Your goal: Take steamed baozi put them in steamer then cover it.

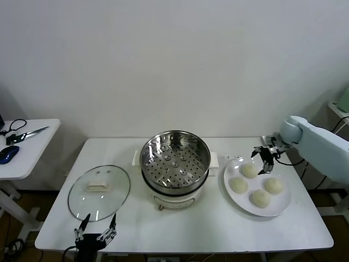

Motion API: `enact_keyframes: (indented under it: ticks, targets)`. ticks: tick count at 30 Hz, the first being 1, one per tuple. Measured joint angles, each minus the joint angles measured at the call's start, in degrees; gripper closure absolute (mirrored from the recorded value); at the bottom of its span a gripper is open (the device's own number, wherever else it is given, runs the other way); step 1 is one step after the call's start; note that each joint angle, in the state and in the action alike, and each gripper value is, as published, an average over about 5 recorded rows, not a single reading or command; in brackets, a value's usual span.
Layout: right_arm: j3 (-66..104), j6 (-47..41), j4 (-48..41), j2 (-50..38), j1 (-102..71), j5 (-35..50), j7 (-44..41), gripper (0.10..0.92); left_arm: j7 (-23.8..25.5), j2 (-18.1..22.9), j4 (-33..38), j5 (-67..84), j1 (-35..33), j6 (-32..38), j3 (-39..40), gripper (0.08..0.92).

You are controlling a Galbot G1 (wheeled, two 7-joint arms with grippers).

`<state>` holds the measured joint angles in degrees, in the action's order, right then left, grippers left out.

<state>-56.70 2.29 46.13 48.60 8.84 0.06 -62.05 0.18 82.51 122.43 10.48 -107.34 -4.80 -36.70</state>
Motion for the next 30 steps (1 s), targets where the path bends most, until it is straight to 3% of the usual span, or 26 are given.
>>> enact_keyframes:
  ticks: [7,15,18,30]
  targets:
    - [3.3,-0.5,-4.5,3.4,-2.9,-3.0,1.2,0.242,0.0,0.1,0.3,-0.1,-0.1,0.1,0.1,0.177]
    - [6.7,-1.0,-7.2,5.3,-5.0,-5.1,2.4,0.425,-0.3,0.1,0.5,-0.2,-0.3,0.5,0.3,0.177]
    - [7.4,-1.1,-7.3,5.5,-5.0,-5.1,2.6,0.459,-0.4,0.1,0.7,-0.2,-0.4,0.5,0.3,0.177]
    - [-5.5,3.0,0.8,4.8,11.9,5.8,0.1,0.465,-0.7,0.2,1.5,-0.4,-0.8,0.7,0.4,0.177]
